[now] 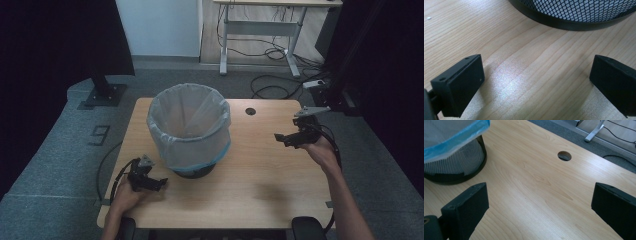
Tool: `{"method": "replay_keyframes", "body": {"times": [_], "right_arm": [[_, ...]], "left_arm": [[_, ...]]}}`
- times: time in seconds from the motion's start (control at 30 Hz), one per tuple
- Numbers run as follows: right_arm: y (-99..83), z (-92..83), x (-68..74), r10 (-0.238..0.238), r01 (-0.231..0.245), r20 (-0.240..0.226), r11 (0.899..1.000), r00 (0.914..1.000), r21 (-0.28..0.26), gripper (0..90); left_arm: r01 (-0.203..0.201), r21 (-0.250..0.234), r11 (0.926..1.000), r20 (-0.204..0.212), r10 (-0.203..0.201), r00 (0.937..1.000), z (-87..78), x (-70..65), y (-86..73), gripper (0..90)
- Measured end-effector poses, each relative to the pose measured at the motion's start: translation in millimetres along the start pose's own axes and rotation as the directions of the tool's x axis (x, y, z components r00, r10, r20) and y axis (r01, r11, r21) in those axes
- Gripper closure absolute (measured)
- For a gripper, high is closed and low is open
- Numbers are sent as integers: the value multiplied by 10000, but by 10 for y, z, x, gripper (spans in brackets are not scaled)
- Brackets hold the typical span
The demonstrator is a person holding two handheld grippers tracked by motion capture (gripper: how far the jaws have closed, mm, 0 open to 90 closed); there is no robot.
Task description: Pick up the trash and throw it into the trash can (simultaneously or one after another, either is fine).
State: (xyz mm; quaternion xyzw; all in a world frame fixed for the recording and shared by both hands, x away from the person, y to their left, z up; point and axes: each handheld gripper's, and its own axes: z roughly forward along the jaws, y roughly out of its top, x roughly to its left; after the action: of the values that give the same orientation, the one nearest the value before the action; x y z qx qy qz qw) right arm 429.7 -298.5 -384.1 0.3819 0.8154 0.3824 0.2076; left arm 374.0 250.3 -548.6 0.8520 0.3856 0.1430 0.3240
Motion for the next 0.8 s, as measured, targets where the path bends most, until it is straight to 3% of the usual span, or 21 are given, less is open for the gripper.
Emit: {"method": "replay_keyframes", "body": {"times": [0.37,0.8], "right_arm": [[-227,135,54,21,-21,-8,10000,10000,-5,6],[-567,349,148,-167,167,-16,9992,9999,365,6]], "left_arm": [[-1,0,10000,-1,1,10000,0,0,0,0],[-3,2,10000,1,3,10000,0,0,0,0]]}}
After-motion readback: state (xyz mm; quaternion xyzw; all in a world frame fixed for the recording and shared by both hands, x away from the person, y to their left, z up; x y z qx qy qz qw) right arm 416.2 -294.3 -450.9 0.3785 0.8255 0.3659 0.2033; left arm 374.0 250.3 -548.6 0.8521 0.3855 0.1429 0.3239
